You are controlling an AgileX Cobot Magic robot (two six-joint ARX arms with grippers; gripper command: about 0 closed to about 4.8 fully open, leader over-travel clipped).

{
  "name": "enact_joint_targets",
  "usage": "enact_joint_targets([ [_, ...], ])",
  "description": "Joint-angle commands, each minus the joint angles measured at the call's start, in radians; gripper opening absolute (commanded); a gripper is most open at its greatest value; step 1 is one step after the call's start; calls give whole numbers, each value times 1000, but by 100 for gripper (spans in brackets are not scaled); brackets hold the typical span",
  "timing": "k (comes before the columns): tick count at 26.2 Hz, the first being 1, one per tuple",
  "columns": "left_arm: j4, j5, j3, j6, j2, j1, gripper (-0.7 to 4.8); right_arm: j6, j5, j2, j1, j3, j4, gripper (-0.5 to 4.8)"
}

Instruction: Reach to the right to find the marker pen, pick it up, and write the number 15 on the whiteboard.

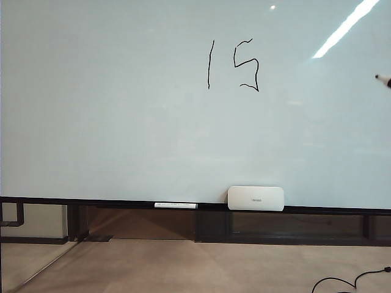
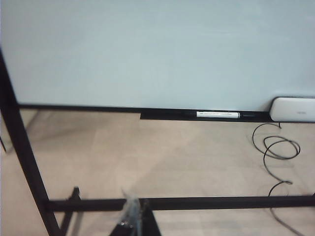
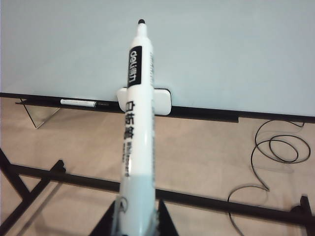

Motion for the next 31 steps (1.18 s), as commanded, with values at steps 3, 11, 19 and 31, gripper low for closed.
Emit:
enact_joint_targets([
  [3,25,-23,2,50,2,-73,-6,-13,3,0,1,2,64,-1],
  [11,36,-46,2,53,2,-75,-6,-10,18,0,0,2,84,-1],
  [19,33,-57,2,47,1,-75,-6,-5,47,0,0,2,81,-1],
  [31,33,-57,2,47,1,-75,-6,-5,45,0,0,2,70,-1],
])
